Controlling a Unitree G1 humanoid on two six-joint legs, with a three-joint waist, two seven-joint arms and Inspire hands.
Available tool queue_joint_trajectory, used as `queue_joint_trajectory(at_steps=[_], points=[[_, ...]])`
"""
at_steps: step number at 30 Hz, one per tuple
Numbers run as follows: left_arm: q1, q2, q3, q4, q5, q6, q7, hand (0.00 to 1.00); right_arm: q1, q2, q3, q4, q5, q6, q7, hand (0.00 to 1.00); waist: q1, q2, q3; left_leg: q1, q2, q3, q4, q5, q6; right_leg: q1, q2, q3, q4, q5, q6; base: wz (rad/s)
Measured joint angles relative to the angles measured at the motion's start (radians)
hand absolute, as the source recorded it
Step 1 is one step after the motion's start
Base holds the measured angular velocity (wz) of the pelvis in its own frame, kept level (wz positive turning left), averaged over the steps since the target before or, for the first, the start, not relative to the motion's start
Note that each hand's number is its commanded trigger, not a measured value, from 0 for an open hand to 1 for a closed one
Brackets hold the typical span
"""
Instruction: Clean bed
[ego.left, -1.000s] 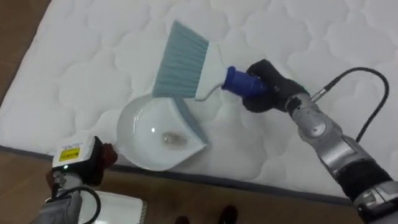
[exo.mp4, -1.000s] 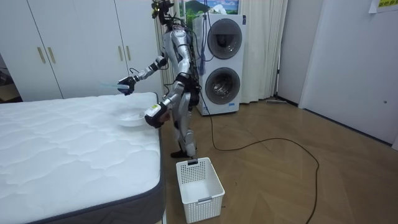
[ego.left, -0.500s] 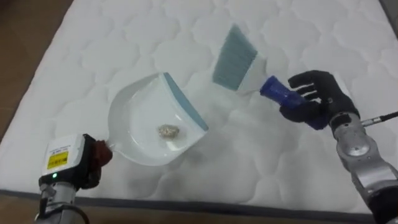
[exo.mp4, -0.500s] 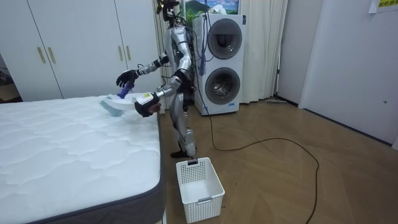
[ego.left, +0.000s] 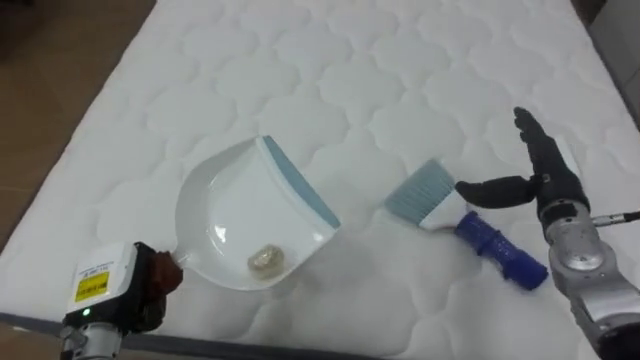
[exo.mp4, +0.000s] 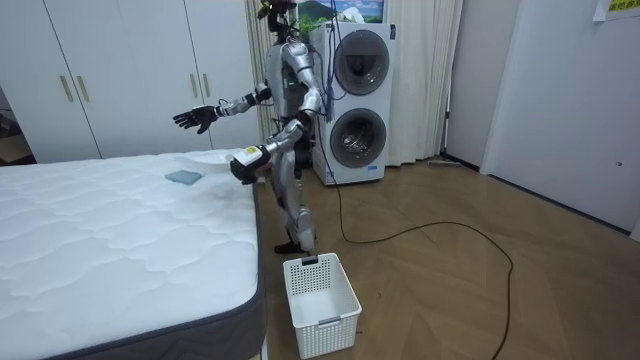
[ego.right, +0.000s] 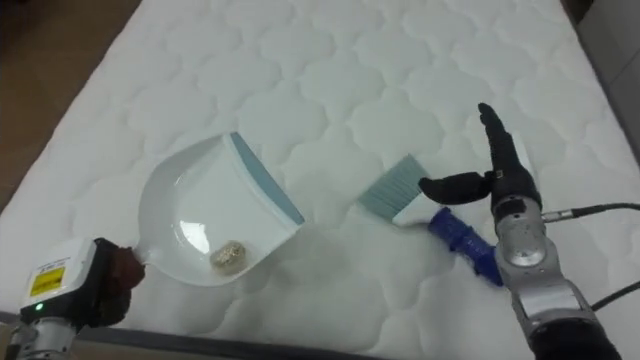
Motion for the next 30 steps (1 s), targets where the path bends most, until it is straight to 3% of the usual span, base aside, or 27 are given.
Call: queue_joint_trajectory(at_steps=[2, 5, 11, 16, 18, 21, 23, 27, 28, 29, 30], points=[[0.007, -0.001, -0.001, -0.008, 0.000, 0.000, -0.019, 1.00, 0.015, 0.000, -0.009, 0.011, 0.045, 0.000, -0.033, 0.00, -0.010, -0.004, 0.0016, -0.023, 0.007, 0.064, 0.028, 0.000, 0.001, 0.003, -0.021, -0.048, 0.032, -0.027, 0.004, 0.82], [0.006, -0.001, 0.003, -0.012, -0.002, 0.000, -0.023, 1.00, 0.034, 0.000, -0.014, 0.010, 0.095, 0.000, -0.051, 0.00, -0.028, -0.007, 0.0001, -0.059, 0.021, 0.116, 0.058, -0.008, 0.011, 0.005, -0.042, -0.124, 0.055, -0.058, 0.006, 0.78], [0.014, -0.003, 0.021, -0.013, 0.015, -0.001, -0.040, 1.00, 0.089, 0.002, -0.085, 0.006, 0.121, 0.000, -0.062, 0.00, -0.029, 0.007, 0.0021, -0.070, 0.029, 0.126, 0.068, -0.006, 0.010, 0.053, -0.056, -0.231, 0.047, -0.073, 0.016, 0.57], [0.013, -0.003, 0.037, -0.014, 0.010, -0.002, -0.040, 1.00, 0.099, 0.009, -0.085, 0.006, 0.150, 0.000, -0.072, 0.00, -0.030, 0.019, -0.0013, -0.069, 0.029, 0.147, 0.063, -0.005, 0.012, 0.077, -0.063, -0.255, 0.047, -0.079, 0.027, 0.34], [0.014, -0.003, 0.038, -0.016, 0.003, -0.004, -0.041, 1.00, 0.104, 0.009, -0.085, 0.006, 0.165, 0.000, -0.078, 0.00, -0.033, 0.018, -0.0018, -0.060, 0.022, 0.141, 0.053, -0.003, 0.014, 0.089, -0.065, -0.227, 0.049, -0.084, 0.036, 0.49], [0.015, 0.000, 0.037, -0.055, 0.004, -0.007, -0.064, 1.00, 0.154, 0.007, -0.092, -0.045, 0.168, 0.001, -0.108, 0.00, -0.051, 0.017, -0.0025, -0.052, -0.008, 0.048, 0.048, 0.001, 0.020, 0.127, -0.064, -0.174, 0.048, -0.095, 0.055, 0.95], [0.015, 0.001, 0.037, -0.098, 0.004, -0.011, -0.089, 1.00, 0.207, 0.008, -0.103, -0.124, 0.158, 0.001, -0.115, 0.00, -0.081, 0.015, -0.0042, -0.051, -0.042, -0.037, 0.037, 0.017, 0.027, 0.147, -0.064, -0.085, 0.060, -0.105, 0.071, 1.30], [0.013, 0.014, 0.038, -0.137, 0.005, -0.021, -0.130, 1.00, 0.260, 0.017, -0.129, -0.204, 0.155, -0.001, -0.118, 0.00, -0.086, 0.017, -0.0043, -0.053, -0.070, -0.144, 0.055, 0.025, 0.028, 0.148, -0.058, 0.020, 0.113, -0.114, 0.086, 0.92], [0.013, 0.017, 0.038, -0.138, 0.004, -0.021, -0.139, 1.00, 0.287, 0.021, -0.130, -0.234, 0.158, -0.001, -0.117, 0.00, -0.085, 0.017, -0.0036, -0.051, -0.075, -0.180, 0.058, 0.027, 0.027, 0.138, -0.051, 0.063, 0.131, -0.119, 0.091, 0.74], [0.013, 0.020, 0.043, -0.138, 0.005, -0.021, -0.152, 1.00, 0.304, 0.032, -0.130, -0.248, 0.157, -0.002, -0.109, 0.00, -0.081, 0.012, -0.0028, -0.054, -0.079, -0.213, 0.061, 0.029, 0.024, 0.129, -0.028, 0.145, 0.097, -0.137, 0.092, 0.65], [0.013, 0.021, 0.049, -0.140, 0.005, -0.021, -0.157, 1.00, 0.305, 0.038, -0.131, -0.251, 0.156, -0.002, -0.104, 0.00, -0.080, 0.009, 0.0001, -0.058, -0.082, -0.223, 0.063, 0.030, 0.022, 0.121, -0.012, 0.191, 0.058, -0.137, 0.089, 0.57]])
